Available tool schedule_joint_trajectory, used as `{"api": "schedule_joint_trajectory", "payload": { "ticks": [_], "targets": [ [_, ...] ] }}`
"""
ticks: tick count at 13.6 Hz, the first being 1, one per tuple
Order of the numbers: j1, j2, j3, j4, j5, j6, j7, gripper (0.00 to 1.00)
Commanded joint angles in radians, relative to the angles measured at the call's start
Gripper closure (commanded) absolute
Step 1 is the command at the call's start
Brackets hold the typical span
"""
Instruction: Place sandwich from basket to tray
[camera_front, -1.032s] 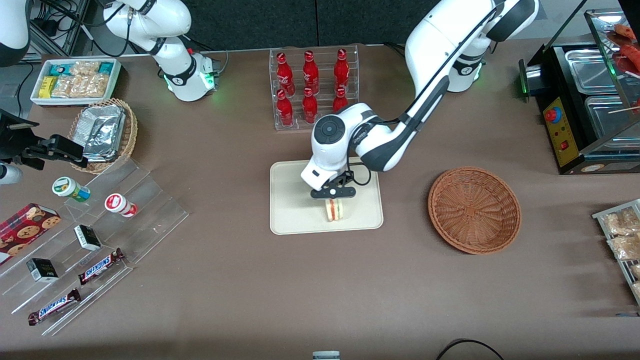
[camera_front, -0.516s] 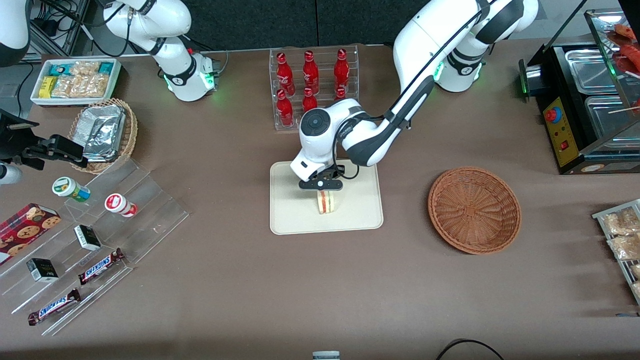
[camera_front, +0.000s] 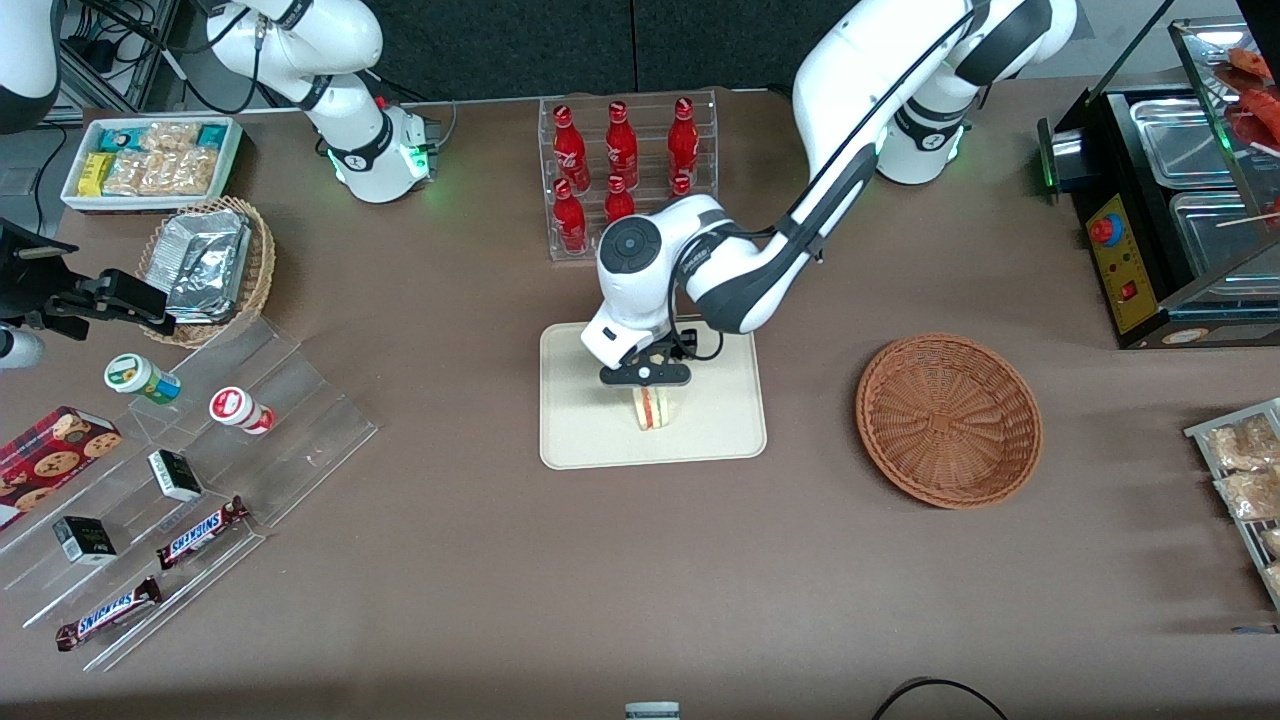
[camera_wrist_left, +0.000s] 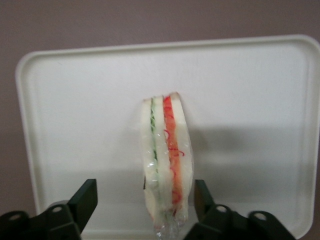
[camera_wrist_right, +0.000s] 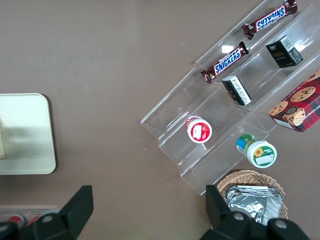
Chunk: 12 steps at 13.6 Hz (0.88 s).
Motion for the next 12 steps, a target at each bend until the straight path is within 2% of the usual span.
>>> {"api": "schedule_joint_trajectory", "payload": {
  "ticks": [1,8,12],
  "targets": [
    [0.050,-0.067,0.004,0.052,-0.055,-0.096,-0.047,0.00],
    [0.305,-0.265,0.001,0.045,-0.066,-0.347,-0.017,0.00],
    [0.469,-0.356,0.001,0.042,-0.109,-0.473,0.254,0.00]
  ]
}}
